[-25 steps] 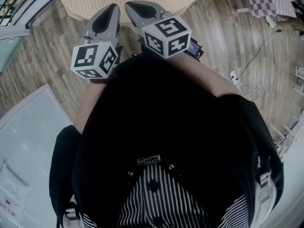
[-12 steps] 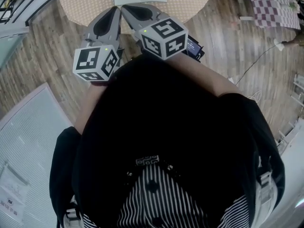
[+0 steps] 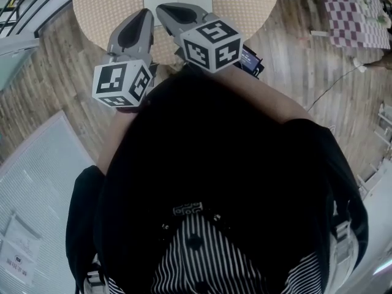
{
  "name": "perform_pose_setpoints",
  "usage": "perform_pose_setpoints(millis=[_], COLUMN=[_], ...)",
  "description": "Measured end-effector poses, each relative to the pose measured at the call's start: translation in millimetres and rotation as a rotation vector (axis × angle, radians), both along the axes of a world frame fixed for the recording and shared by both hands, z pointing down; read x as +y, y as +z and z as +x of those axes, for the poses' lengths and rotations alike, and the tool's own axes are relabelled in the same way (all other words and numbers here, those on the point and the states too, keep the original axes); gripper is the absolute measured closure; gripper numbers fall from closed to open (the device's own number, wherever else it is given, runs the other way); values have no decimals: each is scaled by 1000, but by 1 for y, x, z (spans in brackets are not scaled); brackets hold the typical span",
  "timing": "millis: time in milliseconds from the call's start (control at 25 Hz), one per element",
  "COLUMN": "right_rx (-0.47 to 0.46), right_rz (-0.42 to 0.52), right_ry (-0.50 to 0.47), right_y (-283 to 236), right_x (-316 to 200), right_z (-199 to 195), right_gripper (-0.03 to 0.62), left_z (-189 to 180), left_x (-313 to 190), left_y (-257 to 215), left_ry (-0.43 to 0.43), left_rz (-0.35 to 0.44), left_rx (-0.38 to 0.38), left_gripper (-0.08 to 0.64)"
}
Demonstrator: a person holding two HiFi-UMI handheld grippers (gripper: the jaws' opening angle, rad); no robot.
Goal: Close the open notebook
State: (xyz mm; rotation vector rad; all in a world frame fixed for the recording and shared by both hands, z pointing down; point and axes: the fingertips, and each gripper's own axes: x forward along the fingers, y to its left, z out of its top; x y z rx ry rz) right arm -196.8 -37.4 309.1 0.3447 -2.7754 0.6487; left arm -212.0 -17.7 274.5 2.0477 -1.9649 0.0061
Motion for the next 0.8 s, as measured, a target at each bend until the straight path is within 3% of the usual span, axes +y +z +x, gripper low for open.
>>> perform_pose_setpoints(millis=[360, 600, 800], right_rx=[-10, 28, 68], right_rz=[-52, -148, -221], right_ry=[-4, 23, 37], right_y=[3, 42, 78], right_x=[-79, -119, -131], right_z=[7, 27, 41], right_gripper=[591, 592, 591], left_z=[4, 19, 33], left_x=[-79, -123, -128], left_y=[9, 39, 64], left_ry=[-10, 4, 32], left_rz=[-67, -135, -204], left_rx=[6, 37, 48], left_gripper=[557, 557, 557])
